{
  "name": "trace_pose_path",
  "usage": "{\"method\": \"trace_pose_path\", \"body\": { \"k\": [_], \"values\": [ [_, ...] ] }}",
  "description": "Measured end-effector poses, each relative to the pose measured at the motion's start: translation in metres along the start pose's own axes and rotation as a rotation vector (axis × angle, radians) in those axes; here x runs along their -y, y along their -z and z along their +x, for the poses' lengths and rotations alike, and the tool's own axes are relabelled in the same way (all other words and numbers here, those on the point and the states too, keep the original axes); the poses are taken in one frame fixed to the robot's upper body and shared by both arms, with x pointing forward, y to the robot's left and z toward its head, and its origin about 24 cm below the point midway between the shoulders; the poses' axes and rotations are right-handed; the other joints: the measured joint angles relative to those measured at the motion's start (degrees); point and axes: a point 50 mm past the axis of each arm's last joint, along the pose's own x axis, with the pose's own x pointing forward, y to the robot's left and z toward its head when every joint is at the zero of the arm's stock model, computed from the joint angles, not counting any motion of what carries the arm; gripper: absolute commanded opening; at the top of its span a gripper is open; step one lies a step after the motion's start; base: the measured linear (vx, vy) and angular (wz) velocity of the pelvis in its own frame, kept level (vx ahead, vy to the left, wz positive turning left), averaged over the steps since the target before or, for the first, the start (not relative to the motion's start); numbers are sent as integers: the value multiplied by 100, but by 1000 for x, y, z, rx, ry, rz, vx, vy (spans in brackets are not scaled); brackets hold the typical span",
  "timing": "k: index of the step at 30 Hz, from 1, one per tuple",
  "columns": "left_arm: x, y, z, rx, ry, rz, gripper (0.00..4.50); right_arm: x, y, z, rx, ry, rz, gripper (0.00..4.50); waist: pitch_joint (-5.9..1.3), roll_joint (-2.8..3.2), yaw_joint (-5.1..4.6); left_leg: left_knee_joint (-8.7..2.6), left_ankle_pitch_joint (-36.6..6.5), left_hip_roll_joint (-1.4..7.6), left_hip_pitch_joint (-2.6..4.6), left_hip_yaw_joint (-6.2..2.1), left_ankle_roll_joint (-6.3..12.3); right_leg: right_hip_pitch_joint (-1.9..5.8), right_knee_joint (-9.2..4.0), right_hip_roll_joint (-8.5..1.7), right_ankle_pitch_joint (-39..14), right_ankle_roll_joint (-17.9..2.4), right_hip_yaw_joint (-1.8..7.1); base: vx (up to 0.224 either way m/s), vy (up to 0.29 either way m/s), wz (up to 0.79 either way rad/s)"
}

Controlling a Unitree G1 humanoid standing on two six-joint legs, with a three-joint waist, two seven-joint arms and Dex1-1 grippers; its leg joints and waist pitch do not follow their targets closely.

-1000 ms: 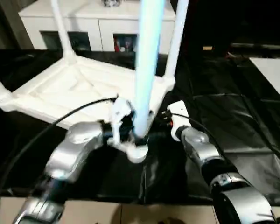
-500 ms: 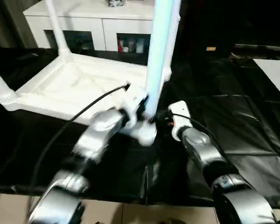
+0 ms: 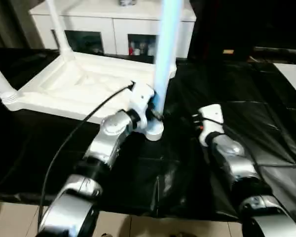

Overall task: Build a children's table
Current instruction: Rotate table base

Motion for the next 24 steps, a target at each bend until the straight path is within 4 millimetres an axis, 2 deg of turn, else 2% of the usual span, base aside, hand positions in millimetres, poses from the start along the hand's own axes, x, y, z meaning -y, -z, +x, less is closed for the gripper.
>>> {"method": "trace_pose_path", "body": {
  "k": [5,9,12,20,24],
  "values": [
    [-2,13,-15,-74,78,-10,448,1,4,-6,-13,-22,-2,363,9,14,28,-6,0,-1,-2,4,0,-1,-8,-1,0,0,1,0,0,0],
    [-20,19,-29,-193,63,46,448,-1,1,-11,-7,-50,-16,363,16,26,55,-10,2,-1,7,4,-3,2,-6,0,1,1,3,0,0,0],
    [-31,17,-35,-255,50,107,448,1,4,-13,-24,-52,-24,363,17,30,70,-13,2,-2,9,5,-4,5,-8,0,1,1,4,0,0,0],
    [-47,23,-58,-526,223,193,448,-6,7,-22,-48,-161,-76,363,28,49,77,-34,4,-3,11,6,-8,1,-15,0,0,1,3,0,0,0],
    [-56,21,-58,-606,240,257,448,-11,6,-28,-63,-250,-116,363,40,71,97,-32,4,-8,12,6,-8,7,-21,-4,1,0,4,0,0,0]
  ]
}}
